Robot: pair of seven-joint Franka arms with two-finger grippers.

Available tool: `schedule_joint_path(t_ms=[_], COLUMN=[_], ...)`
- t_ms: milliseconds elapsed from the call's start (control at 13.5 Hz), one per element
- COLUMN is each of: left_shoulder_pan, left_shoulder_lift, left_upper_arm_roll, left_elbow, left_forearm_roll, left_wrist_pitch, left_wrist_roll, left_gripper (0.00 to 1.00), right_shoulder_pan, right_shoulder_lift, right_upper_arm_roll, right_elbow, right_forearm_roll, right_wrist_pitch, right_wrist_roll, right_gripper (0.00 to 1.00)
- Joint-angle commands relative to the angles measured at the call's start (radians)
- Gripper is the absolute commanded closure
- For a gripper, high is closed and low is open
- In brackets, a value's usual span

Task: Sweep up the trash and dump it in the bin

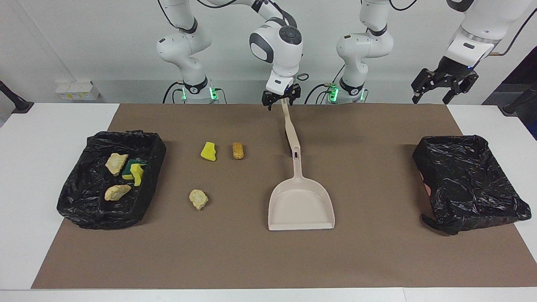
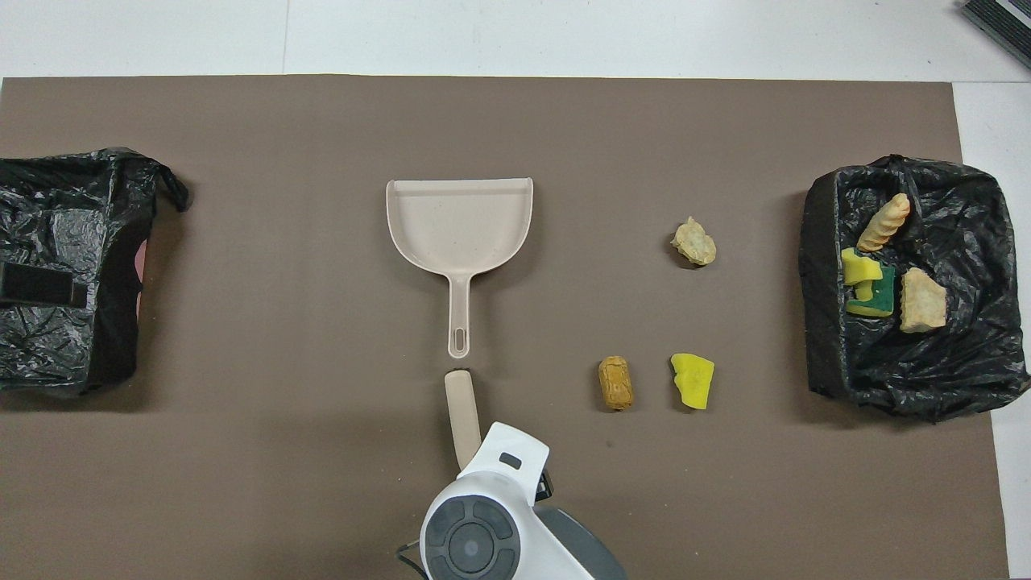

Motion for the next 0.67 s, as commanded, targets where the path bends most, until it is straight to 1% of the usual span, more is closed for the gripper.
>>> schedule_joint_path(t_ms=[0,74,222,370,444,518,592], left_shoulder_pan=[-0.015,-0.041,-0.062,-0.119,-0.149,-0.177,-0.205], left_shoulder_lift=[-0.007,0.005,0.036,0.111,0.135,0.152,0.157], left_upper_arm_roll=[-0.010,-0.011,-0.014,-0.014,-0.016,-0.014,-0.016], left_elbow=[0.005,-0.003,-0.006,-0.012,-0.027,-0.051,-0.077], left_forearm_roll=[0.012,0.010,0.012,0.012,0.012,0.012,0.010], left_wrist_pitch=[-0.005,0.007,0.056,0.157,0.215,0.279,0.315], left_wrist_roll=[-0.007,-0.007,-0.042,-0.160,-0.217,-0.272,-0.310], left_gripper=[0.00,0.00,0.00,0.00,0.00,0.00,0.00], right_shoulder_pan=[0.047,0.051,0.059,0.076,0.078,0.078,0.078], right_shoulder_lift=[0.006,0.013,0.015,0.030,0.032,0.032,0.030], right_upper_arm_roll=[-0.002,-0.004,-0.002,-0.004,-0.002,-0.002,-0.002], right_elbow=[-0.062,-0.073,-0.087,-0.100,-0.104,-0.104,-0.105], right_forearm_roll=[0.021,0.023,0.023,0.023,0.023,0.024,0.024], right_wrist_pitch=[0.096,0.128,0.139,0.168,0.173,0.174,0.174], right_wrist_roll=[0.047,0.052,0.056,0.058,0.061,0.061,0.061], right_gripper=[0.00,0.00,0.00,0.00,0.02,0.06,0.15])
